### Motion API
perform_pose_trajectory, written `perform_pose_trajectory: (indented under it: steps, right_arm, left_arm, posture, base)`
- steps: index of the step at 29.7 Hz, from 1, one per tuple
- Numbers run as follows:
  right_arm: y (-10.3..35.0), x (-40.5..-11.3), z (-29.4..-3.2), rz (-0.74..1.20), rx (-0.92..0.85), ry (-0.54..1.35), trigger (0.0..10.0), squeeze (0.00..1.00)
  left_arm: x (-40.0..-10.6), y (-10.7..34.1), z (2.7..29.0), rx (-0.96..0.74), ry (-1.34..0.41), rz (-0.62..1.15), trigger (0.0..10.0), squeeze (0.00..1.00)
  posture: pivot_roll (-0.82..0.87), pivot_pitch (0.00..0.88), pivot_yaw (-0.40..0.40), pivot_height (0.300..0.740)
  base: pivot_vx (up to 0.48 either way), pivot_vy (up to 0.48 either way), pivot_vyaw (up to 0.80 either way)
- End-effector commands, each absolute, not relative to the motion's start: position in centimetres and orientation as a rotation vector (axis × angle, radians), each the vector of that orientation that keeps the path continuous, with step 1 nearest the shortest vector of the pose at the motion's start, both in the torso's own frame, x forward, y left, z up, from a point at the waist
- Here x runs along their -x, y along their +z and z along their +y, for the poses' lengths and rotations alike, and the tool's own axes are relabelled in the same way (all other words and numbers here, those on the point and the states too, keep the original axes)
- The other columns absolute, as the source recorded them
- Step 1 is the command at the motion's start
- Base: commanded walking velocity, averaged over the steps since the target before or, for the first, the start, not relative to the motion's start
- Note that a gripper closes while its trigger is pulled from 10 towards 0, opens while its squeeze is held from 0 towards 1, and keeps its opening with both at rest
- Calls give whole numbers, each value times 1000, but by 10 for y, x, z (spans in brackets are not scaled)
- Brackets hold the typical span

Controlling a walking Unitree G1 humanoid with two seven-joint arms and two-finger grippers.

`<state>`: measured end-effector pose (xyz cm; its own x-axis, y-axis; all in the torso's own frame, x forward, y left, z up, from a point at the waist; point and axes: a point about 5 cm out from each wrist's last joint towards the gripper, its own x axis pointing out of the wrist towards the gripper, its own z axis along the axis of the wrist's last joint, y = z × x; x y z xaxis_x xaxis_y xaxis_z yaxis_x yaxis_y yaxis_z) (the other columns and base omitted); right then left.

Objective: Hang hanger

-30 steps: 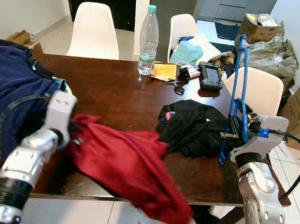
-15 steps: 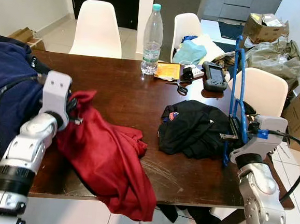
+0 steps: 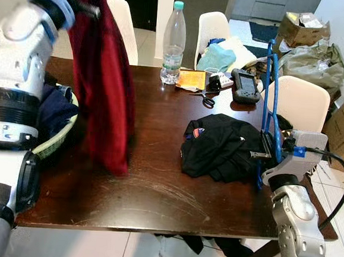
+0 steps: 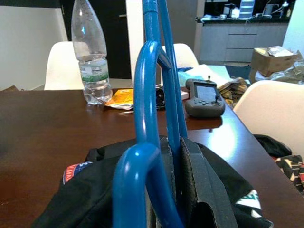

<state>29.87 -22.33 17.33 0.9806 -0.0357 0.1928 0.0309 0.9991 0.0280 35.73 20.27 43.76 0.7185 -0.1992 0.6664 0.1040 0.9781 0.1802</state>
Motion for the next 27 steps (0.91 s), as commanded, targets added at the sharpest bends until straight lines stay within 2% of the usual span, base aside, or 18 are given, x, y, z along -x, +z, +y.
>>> perform_pose_trajectory:
  steps: [1,2,3,5,7,8,9,10,11,13,14,16,17,21,27]
  right_arm:
    - [140,-293,-227,-42,-53,-64,10000,0]
    - [140,-293,-227,-42,-53,-64,10000,0]
    - [140,-293,-226,-42,-53,-64,10000,0]
    - [140,-293,-226,-42,-53,-64,10000,0]
    - [140,-292,-225,-39,-52,-60,10000,0]
    - [140,-292,-225,-39,-52,-60,10000,0]
    - [140,-293,-225,-37,-52,-59,10000,0]
    - [140,-293,-225,-37,-52,-59,10000,0]
    - [139,-293,-226,-35,-51,-60,10000,0]
    - [139,-293,-226,-35,-51,-60,10000,0]
    - [139,-293,-226,-33,-50,-61,10000,0]
    - [139,-293,-226,-33,-50,-61,10000,0]
    - [138,-292,-226,-28,-49,-63,10000,0]
    - [137,-291,-226,-24,-48,-65,10000,0]
    - [136,-290,-226,-20,-46,-67,10000,0]
  left_arm:
    - [-337,464,183,-130,-245,-876,10000,0]
    - [-337,464,183,-130,-245,-876,10000,0]
    - [-335,459,167,-93,-321,-869,10000,0]
    - [-335,459,167,-93,-321,-869,10000,0]
    - [-350,393,119,-31,-553,-656,10000,0]
    - [-350,393,119,-31,-553,-656,10000,0]
    - [-350,352,92,-15,-679,-541,10000,0]
    - [-350,352,92,-15,-679,-541,10000,0]
    - [-346,312,64,22,-802,-409,10000,0]
    - [-346,312,64,22,-802,-409,10000,0]
    - [-336,279,41,23,-900,-316,10000,0]
    - [-336,279,41,23,-900,-316,10000,0]
    - [-312,214,8,15,-1048,-68,10000,0]
    - [-292,184,-5,21,-1134,61,10000,0]
    - [-270,167,-11,-20,-1283,144,10000,0]
  posture:
    - [73,103,15,740]
    - [73,103,15,740]
    - [71,108,14,740]
    - [71,108,14,740]
    - [71,115,12,740]
    - [71,115,12,740]
    - [73,115,11,740]
    - [73,115,11,740]
    - [73,117,12,740]
    - [73,117,12,740]
    - [74,119,14,740]
    - [74,119,14,740]
    - [69,119,22,740]
    - [68,119,23,740]
    - [73,112,26,740]
  base:
    - [0,0,0]
    - [0,0,0]
    - [0,0,0]
    - [0,0,0]
    - [0,0,0]
    - [0,0,0]
    - [0,0,0]
    - [0,0,0]
    - [0,0,0]
    - [0,0,0]
    - [0,0,0]
    - [0,0,0]
    - [0,0,0]
    - [0,0,0]
    - [0,0,0]
